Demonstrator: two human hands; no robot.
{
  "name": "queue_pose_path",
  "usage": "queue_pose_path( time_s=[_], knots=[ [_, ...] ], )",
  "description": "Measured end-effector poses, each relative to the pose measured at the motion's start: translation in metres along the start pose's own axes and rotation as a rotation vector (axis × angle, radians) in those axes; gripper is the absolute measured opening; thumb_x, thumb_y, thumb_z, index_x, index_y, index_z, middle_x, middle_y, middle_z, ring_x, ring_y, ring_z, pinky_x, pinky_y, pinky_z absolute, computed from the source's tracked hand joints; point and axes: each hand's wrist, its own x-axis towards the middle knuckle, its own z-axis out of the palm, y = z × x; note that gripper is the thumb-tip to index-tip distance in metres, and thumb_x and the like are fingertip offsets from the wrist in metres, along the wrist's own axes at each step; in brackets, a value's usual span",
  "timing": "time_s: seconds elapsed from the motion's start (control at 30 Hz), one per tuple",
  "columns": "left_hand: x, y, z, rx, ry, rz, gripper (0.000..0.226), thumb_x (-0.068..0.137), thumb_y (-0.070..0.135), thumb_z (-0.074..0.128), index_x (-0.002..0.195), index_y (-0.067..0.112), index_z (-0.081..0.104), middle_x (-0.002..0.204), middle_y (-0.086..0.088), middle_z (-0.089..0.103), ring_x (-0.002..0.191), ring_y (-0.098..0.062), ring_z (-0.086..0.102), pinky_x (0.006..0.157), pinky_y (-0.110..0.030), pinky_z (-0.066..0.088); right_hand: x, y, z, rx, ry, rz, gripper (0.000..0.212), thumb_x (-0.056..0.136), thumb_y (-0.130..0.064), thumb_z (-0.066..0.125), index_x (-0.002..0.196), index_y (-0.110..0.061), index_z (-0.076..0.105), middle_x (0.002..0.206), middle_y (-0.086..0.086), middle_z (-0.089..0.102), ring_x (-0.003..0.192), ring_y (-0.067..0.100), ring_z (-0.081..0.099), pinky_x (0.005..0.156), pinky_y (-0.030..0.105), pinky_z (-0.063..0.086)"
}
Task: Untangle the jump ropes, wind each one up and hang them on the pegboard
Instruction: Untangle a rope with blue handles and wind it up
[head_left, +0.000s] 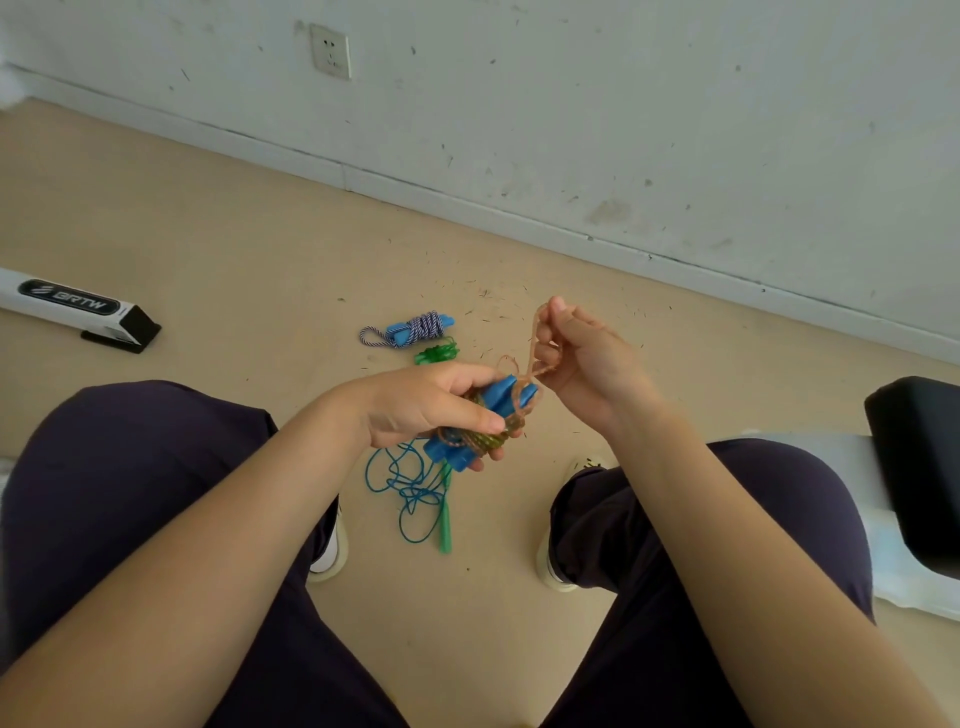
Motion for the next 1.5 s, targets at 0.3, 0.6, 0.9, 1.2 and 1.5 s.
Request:
queue_pose_path(
  time_s=[0.3,0.6,0.9,1.2,1.5],
  knots=[
    [0.004,-0.001,0.011,0.147,0.241,-0.004,0.018,0.083,0.037,0.077,0.07,0.024,0.072,0.074,-0.008,0.069,0.064,-0.022,0.062,0.064,-0.034,0.054,0.001,0.0,0.004,-0.063,0.012,0.067,0.032,0.102,-0.025,0.05,0.071,-0.015,0.048,0.05,-0.007,0.022,0.042,0.01,0.024,0.063,0.029,0.032],
    [0.006,-0.005,0.003,0.166,0.273,-0.048,0.031,0.085,0.034,0.077,0.093,0.006,0.07,0.072,-0.005,0.069,0.065,-0.023,0.06,0.067,-0.043,0.053,0.003,-0.002,-0.008,-0.212,0.134,-0.078,0.031,0.101,-0.021,0.054,0.072,-0.012,0.046,0.05,-0.006,0.032,0.045,0.011,0.033,0.057,0.025,0.035],
    [0.009,-0.009,0.0,0.182,0.325,-0.088,0.034,0.086,0.034,0.077,0.102,0.005,0.071,0.079,-0.007,0.072,0.066,-0.023,0.064,0.07,-0.04,0.055,0.012,0.008,-0.008,-0.463,0.199,-0.18,0.046,0.087,-0.012,0.072,0.063,-0.019,0.034,0.048,-0.008,0.042,0.05,0.013,0.045,0.066,0.033,0.042],
    [0.03,0.002,-0.046,0.604,0.915,-0.107,0.051,0.066,0.073,0.074,0.089,0.029,0.063,0.08,0.011,0.062,0.073,-0.012,0.061,0.06,-0.029,0.042,0.052,-0.025,-0.001,-0.451,0.22,-0.168,0.018,0.094,-0.018,0.064,0.08,-0.011,0.056,0.072,0.006,0.069,0.08,0.022,0.07,0.076,0.034,0.055],
    [0.132,-0.082,-0.129,0.474,0.939,-0.312,0.071,0.059,0.082,0.069,0.084,0.016,0.061,0.08,0.0,0.066,0.072,-0.017,0.063,0.059,-0.032,0.042,0.174,0.053,-0.054,-0.553,0.328,0.091,0.022,0.095,-0.016,0.064,0.099,0.006,0.063,0.063,0.009,0.062,0.047,0.018,0.057,0.044,0.024,0.049]
  ],
)
